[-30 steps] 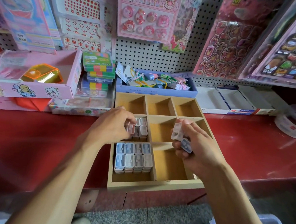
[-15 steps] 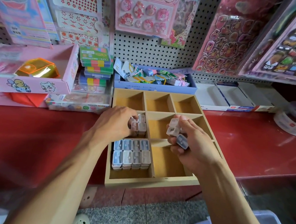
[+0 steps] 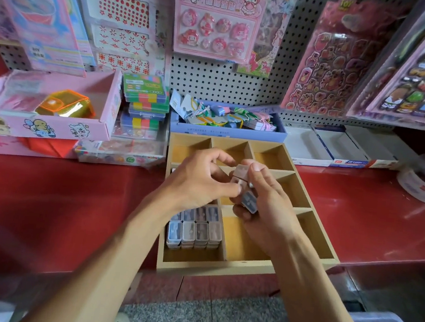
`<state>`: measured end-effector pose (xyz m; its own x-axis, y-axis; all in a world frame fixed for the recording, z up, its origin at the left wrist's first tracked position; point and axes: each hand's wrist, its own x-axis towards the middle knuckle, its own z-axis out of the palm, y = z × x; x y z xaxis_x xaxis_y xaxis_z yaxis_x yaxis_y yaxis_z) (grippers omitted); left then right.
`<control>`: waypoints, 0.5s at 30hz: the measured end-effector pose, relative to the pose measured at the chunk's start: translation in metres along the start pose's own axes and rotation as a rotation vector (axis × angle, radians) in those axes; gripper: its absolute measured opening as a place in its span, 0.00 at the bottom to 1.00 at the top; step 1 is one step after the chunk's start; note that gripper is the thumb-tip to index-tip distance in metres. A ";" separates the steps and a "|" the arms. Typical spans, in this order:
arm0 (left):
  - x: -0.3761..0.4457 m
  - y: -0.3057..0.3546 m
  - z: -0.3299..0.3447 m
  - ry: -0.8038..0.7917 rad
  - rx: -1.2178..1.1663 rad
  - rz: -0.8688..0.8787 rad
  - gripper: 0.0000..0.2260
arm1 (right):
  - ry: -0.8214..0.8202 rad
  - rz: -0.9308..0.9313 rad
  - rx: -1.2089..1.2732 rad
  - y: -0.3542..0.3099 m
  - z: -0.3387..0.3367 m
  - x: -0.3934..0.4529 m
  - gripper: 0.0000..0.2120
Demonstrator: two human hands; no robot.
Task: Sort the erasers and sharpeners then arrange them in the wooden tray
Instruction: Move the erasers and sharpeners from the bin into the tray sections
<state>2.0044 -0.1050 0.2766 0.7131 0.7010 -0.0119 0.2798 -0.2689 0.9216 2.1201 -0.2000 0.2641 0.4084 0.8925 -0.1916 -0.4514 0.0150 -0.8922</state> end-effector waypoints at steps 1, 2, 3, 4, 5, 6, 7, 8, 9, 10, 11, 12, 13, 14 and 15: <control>0.000 0.001 -0.002 -0.007 -0.015 0.002 0.22 | 0.016 -0.015 -0.010 -0.001 0.000 0.000 0.09; 0.000 0.001 -0.005 -0.005 -0.045 0.009 0.21 | 0.041 -0.028 -0.010 -0.003 -0.001 0.000 0.09; -0.001 0.001 -0.008 0.004 -0.088 0.015 0.19 | 0.068 -0.038 -0.005 -0.005 -0.003 0.000 0.10; -0.001 0.001 -0.012 0.015 -0.129 0.016 0.16 | 0.088 -0.046 -0.001 -0.006 -0.004 0.000 0.10; -0.001 0.000 -0.017 0.026 -0.160 0.012 0.15 | 0.096 -0.051 0.000 -0.008 -0.006 -0.001 0.10; -0.001 -0.002 -0.022 0.037 -0.188 0.010 0.15 | 0.096 -0.052 -0.004 -0.009 -0.007 -0.001 0.10; -0.002 -0.003 -0.026 0.049 -0.220 0.011 0.14 | 0.091 -0.048 -0.014 -0.009 -0.008 -0.002 0.11; -0.002 -0.005 -0.030 0.063 -0.247 0.014 0.14 | 0.088 -0.041 -0.031 -0.008 -0.008 -0.002 0.12; -0.002 -0.007 -0.033 0.081 -0.258 0.015 0.13 | 0.088 -0.033 -0.055 -0.008 -0.008 -0.002 0.12; -0.002 -0.009 -0.035 0.101 -0.253 0.015 0.13 | 0.089 -0.024 -0.079 -0.007 -0.007 -0.002 0.12; -0.001 -0.011 -0.037 0.121 -0.230 0.016 0.13 | 0.091 -0.016 -0.095 -0.006 -0.006 -0.002 0.12; -0.001 -0.014 -0.038 0.136 -0.190 0.024 0.14 | 0.091 -0.009 -0.102 -0.005 -0.004 -0.002 0.12; -0.001 -0.015 -0.040 0.144 -0.138 0.037 0.15 | 0.092 -0.004 -0.102 -0.005 -0.003 -0.002 0.12; -0.001 -0.017 -0.041 0.144 -0.082 0.050 0.17 | 0.094 0.002 -0.100 -0.004 -0.002 -0.002 0.13; -0.002 -0.019 -0.043 0.138 -0.025 0.062 0.18 | 0.099 0.009 -0.099 -0.004 -0.001 -0.002 0.13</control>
<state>1.9701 -0.0728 0.2758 0.6326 0.7684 0.0974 0.2209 -0.2995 0.9282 2.1220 -0.2022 0.2674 0.4828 0.8436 -0.2351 -0.3771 -0.0421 -0.9252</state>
